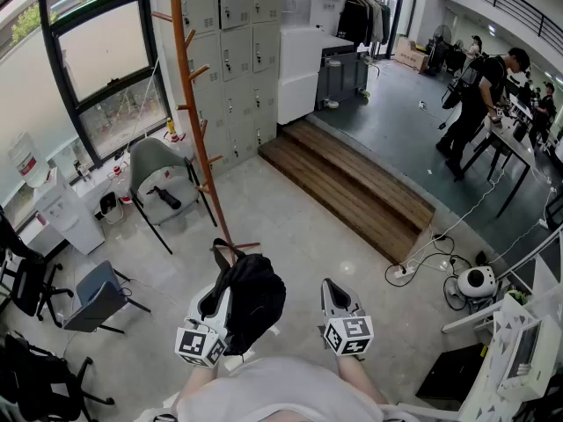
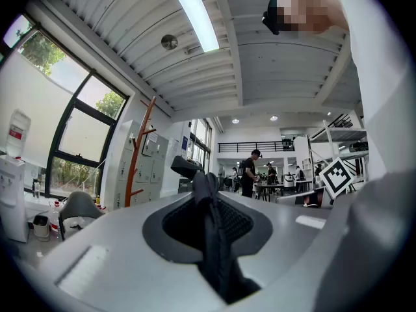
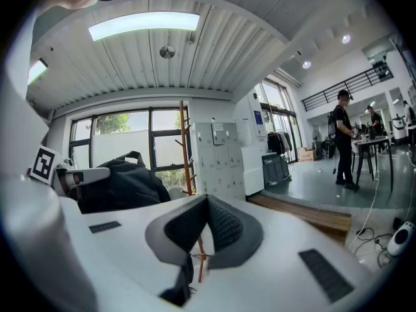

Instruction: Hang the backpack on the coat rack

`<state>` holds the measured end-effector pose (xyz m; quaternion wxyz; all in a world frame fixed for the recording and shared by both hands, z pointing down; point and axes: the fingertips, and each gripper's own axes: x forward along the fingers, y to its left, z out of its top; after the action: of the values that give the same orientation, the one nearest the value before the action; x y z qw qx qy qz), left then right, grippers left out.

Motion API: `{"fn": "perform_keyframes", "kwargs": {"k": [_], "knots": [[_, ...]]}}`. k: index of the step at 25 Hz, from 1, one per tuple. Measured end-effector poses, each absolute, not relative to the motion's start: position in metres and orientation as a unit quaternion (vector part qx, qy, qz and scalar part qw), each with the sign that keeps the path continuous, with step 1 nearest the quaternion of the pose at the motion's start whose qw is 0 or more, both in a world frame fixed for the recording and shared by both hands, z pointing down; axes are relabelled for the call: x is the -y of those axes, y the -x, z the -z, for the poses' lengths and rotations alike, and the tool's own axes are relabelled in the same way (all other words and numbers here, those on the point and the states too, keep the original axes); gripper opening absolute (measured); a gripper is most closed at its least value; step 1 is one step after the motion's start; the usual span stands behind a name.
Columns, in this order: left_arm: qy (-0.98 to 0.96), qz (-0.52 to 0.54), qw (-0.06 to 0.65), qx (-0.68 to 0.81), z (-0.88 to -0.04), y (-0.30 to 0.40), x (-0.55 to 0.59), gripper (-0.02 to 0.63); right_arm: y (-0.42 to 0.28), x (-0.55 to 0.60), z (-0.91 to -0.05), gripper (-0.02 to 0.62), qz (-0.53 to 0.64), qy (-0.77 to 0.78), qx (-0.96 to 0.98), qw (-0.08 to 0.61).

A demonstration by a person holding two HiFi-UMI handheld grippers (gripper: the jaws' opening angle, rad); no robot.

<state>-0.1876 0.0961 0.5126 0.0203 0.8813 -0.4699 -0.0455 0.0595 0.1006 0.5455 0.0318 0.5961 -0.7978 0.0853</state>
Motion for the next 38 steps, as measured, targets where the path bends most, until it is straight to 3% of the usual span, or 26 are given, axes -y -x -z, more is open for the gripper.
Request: {"fn": "perform_keyframes", "kwargs": {"k": [38], "knots": [[-0.844,0.04,0.007,0.535,-0.503,0.138,-0.109,0.069,-0.113,-0.094,-0.542,0.008,-0.081,-0.535,0.841,0.017]]}}
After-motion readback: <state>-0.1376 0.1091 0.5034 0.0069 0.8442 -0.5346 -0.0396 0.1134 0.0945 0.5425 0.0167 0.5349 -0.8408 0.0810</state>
